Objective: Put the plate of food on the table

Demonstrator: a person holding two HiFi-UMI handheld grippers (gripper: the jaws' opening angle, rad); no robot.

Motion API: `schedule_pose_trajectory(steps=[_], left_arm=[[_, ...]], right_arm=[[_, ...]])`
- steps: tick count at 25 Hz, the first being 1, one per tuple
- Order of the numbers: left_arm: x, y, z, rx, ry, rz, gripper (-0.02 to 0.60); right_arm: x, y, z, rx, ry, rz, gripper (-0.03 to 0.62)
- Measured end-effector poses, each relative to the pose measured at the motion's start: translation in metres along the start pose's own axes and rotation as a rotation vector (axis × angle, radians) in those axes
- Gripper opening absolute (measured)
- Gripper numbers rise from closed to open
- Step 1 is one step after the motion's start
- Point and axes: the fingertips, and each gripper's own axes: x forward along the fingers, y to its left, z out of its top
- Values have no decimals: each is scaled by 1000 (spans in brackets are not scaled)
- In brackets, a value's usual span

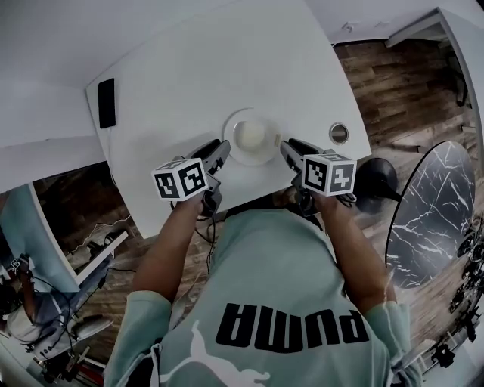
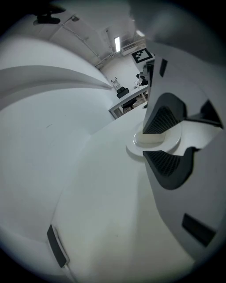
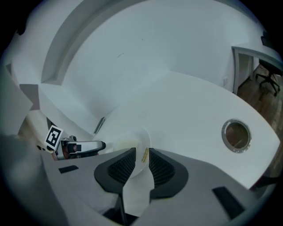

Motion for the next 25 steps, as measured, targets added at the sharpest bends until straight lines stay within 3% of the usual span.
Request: schedule_pose_trajectory(steps=[5, 14, 20, 25], left_arm=[[15, 12, -3, -9, 71, -7, 140], [30, 16, 1, 17, 145, -13, 161], [41, 11, 0, 38, 175, -22, 156], [42, 14, -1, 23, 181, 18, 105]], right_arm=[[14, -14, -9, 128, 38, -4, 80], [26, -19, -15, 233, 76, 6, 80], [31, -21, -20, 274, 86, 20, 80], [35, -12, -22, 315, 86, 67, 80]])
